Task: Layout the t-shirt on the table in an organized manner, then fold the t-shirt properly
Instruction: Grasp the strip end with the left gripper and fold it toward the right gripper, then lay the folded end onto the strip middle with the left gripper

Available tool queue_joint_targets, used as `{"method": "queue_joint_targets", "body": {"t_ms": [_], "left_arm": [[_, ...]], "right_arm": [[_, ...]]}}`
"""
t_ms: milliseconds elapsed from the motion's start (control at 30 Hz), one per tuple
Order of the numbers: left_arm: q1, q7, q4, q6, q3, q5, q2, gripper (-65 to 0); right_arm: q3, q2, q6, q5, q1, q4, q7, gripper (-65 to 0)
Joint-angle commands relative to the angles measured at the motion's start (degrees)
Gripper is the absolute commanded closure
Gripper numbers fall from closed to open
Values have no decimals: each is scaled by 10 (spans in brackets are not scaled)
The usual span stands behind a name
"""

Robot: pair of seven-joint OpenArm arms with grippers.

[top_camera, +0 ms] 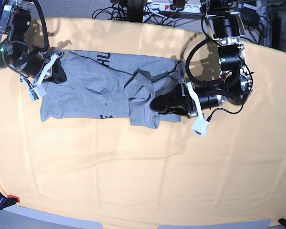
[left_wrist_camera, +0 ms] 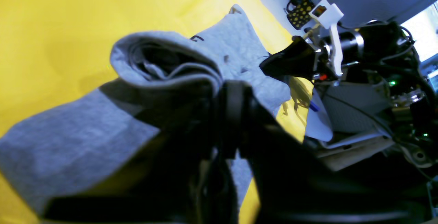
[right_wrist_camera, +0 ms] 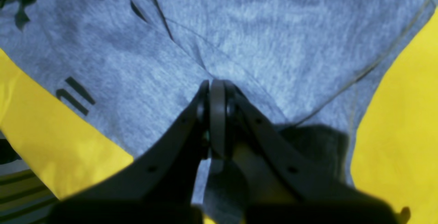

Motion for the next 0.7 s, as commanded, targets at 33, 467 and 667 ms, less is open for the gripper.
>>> {"method": "queue_joint_targets", "body": {"t_ms": [33, 467, 667], "left_arm": [[-10, -10, 9, -2, 1, -19, -10, 0], [3, -10, 9, -3, -14, -71, -35, 0], [6, -10, 9, -3, -11, -40, 35, 0]], "right_arm": [[3, 8, 1, 12, 5, 9, 7, 0], [3, 8, 1, 27, 5, 9, 7, 0], [3, 8, 1, 25, 4, 9, 4, 0]]}}
